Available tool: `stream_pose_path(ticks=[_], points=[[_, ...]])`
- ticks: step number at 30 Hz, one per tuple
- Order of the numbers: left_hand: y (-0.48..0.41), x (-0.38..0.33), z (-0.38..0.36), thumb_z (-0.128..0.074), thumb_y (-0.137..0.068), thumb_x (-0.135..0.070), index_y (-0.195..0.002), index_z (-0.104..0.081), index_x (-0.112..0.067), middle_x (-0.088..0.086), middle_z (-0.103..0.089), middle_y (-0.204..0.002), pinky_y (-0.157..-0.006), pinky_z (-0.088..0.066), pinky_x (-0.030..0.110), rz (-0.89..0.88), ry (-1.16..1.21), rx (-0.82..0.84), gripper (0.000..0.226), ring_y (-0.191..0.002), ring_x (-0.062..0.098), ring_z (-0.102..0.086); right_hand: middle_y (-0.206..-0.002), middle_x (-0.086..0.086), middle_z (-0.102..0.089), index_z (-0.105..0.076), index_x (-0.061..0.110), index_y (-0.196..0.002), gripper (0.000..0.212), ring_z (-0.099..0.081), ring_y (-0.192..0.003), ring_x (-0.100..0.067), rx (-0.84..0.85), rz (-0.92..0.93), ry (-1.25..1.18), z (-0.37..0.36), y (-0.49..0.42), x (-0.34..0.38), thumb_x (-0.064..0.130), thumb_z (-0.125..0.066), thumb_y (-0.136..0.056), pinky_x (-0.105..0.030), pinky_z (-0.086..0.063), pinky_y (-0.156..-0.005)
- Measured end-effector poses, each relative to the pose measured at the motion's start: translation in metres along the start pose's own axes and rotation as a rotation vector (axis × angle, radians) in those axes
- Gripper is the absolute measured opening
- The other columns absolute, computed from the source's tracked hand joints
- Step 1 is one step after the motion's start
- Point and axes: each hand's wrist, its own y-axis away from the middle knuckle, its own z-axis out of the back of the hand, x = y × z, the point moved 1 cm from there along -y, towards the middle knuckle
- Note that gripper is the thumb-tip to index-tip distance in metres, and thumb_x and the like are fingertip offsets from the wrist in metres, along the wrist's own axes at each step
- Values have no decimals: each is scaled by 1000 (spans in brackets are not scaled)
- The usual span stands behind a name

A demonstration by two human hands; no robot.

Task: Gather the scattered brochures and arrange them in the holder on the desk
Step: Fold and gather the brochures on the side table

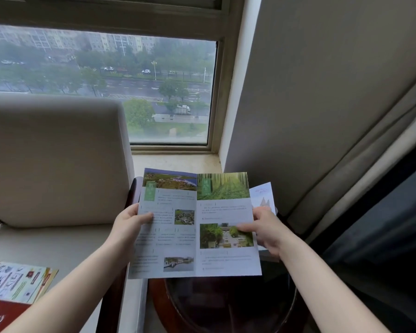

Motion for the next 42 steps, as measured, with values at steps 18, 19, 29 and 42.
stream_pose_path(ticks=[18,19,29,42], points=[[21,-24,-65,-44,-99,-10,-101,-63,-17,6,-74,-93,-59,-57,35,-23,216,31,20,-76,21,-72,-101,8,-69,-71,21,-88,8,-64,-90,-17,-819,678,654,-48,31,38,18,-64,-83,-22,-37,-60],[23,-24,-66,-44,-99,-10,-102,-63,-15,7,-74,-94,-58,-57,35,-26,224,47,20,-75,21,-72,-99,10,-67,-66,25,-89,7,-63,-90,-14,-697,681,615,-58,36,38,22,-65,-83,-22,-41,-61],[27,-19,-54,-40,-86,-68,-126,-61,-19,16,-66,-123,-80,-57,42,4,377,455,67,-112,34,-64,-160,21,1,-15,50,-145,81,11,-147,-5,-25,659,797,-112,66,11,62,-57,-77,-43,-4,-120],[17,-13,-21,-59,-84,-36,-107,-71,-11,18,-72,-108,-69,-60,40,-51,225,328,36,-90,31,-73,-151,3,-36,-33,23,-145,69,-37,-135,-16,-276,82,-243,-31,12,-12,49,-60,-87,-40,-32,-113]])
